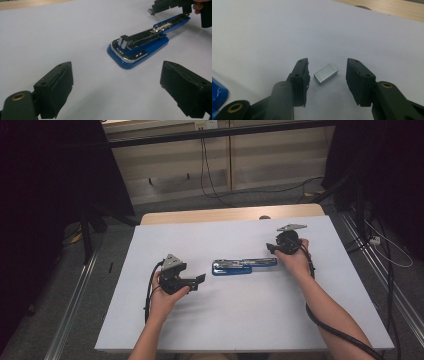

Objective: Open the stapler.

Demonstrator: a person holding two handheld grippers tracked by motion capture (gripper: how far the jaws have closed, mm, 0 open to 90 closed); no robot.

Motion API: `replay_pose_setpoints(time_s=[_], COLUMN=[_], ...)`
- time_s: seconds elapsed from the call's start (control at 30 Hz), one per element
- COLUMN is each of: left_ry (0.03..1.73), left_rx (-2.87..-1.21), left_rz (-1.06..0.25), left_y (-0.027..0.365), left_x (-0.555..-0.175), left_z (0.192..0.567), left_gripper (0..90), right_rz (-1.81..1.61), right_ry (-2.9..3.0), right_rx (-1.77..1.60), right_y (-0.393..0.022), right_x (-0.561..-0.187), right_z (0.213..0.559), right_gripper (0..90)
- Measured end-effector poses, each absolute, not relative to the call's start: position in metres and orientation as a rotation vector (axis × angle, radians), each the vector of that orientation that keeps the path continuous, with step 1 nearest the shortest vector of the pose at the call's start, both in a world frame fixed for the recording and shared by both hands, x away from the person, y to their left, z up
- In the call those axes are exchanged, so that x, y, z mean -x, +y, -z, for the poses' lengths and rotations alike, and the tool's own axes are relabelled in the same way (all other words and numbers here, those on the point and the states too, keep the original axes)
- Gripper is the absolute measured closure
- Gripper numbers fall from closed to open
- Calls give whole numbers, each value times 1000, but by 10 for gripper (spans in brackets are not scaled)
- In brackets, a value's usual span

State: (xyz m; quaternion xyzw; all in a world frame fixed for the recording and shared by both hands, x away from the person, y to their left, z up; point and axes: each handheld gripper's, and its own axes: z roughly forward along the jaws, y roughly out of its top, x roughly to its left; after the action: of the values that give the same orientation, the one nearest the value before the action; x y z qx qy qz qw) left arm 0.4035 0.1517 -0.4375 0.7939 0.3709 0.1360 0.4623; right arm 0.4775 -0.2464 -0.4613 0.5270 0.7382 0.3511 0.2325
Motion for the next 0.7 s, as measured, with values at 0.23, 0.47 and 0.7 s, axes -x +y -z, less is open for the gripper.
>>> replay_pose_setpoints(time_s=[0.23,0.47,0.7], left_ry=[924,929,926], left_rx=[-1950,-1958,-1936], left_rz=[-341,-348,-360], left_y=[154,155,156], left_x=[-403,-404,-403], left_z=[438,439,437], left_gripper=[120,123,127], right_rz=[-956,-942,-942], right_ry=[2051,2069,2062], right_rx=[-1468,-1443,-1454], right_y=[-244,-242,-244], right_x=[-481,-486,-488], right_z=[467,467,467], right_gripper=[546,570,662])
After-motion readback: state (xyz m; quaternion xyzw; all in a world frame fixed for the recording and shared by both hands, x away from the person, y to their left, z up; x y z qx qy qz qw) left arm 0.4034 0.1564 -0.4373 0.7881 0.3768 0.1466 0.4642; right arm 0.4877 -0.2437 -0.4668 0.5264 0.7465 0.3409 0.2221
